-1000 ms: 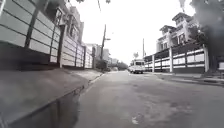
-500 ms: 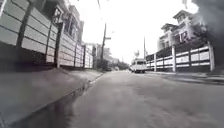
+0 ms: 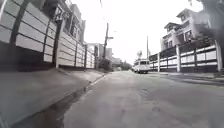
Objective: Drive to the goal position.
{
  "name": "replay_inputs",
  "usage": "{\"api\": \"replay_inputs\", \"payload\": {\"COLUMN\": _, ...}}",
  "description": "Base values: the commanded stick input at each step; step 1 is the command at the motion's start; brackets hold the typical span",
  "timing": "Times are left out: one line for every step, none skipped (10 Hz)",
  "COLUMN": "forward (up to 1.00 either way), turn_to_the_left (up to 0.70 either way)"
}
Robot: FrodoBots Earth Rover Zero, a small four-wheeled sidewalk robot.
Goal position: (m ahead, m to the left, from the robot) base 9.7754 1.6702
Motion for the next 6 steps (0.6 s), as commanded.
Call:
{"api": "replay_inputs", "payload": {"forward": 0.70, "turn_to_the_left": 0.00}}
{"api": "replay_inputs", "payload": {"forward": 0.70, "turn_to_the_left": 0.05}}
{"api": "replay_inputs", "payload": {"forward": 0.70, "turn_to_the_left": 0.29}}
{"api": "replay_inputs", "payload": {"forward": 0.70, "turn_to_the_left": 0.28}}
{"api": "replay_inputs", "payload": {"forward": 0.70, "turn_to_the_left": 0.02}}
{"api": "replay_inputs", "payload": {"forward": 0.70, "turn_to_the_left": 0.00}}
